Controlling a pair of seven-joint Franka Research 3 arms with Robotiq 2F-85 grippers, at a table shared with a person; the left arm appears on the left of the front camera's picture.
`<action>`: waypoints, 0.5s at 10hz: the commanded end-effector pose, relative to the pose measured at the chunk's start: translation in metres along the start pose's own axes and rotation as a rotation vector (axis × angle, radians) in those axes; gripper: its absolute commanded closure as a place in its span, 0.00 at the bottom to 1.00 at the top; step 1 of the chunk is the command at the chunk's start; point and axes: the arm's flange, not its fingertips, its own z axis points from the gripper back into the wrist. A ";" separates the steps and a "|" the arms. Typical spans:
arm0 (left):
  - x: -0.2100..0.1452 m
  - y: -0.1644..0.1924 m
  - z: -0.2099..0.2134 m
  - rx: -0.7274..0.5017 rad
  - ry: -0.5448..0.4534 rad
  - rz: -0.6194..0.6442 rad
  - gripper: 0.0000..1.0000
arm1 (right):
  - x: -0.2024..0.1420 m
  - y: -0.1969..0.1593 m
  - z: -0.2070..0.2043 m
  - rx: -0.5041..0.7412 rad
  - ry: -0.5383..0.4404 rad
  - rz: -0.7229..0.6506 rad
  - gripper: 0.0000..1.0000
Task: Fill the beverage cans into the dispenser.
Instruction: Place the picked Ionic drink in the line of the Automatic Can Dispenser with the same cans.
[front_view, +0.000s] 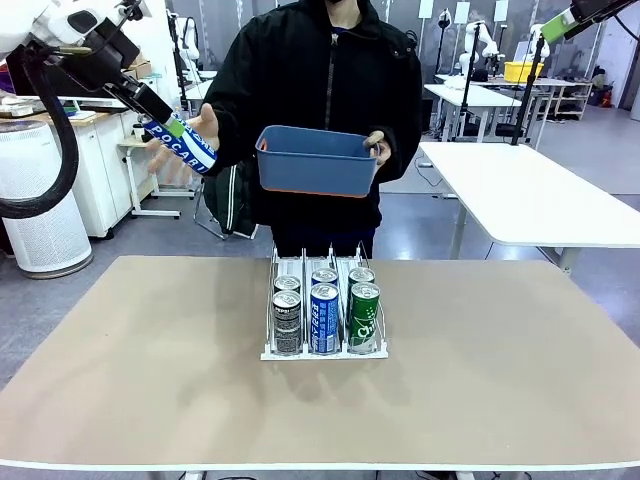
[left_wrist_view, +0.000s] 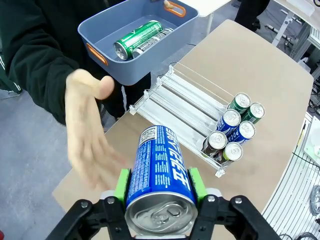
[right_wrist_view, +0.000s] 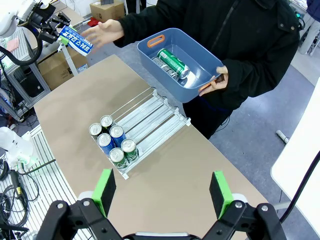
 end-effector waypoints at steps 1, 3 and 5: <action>0.000 0.001 0.002 0.014 -0.004 -0.004 0.76 | -0.001 -0.001 -0.001 -0.006 -0.005 -0.003 0.00; 0.000 0.001 0.002 0.014 -0.004 -0.004 0.76 | -0.001 -0.001 -0.001 -0.006 -0.005 -0.003 0.00; 0.000 0.000 0.000 0.000 0.000 0.000 0.43 | -0.001 -0.001 -0.001 -0.006 -0.005 -0.003 0.00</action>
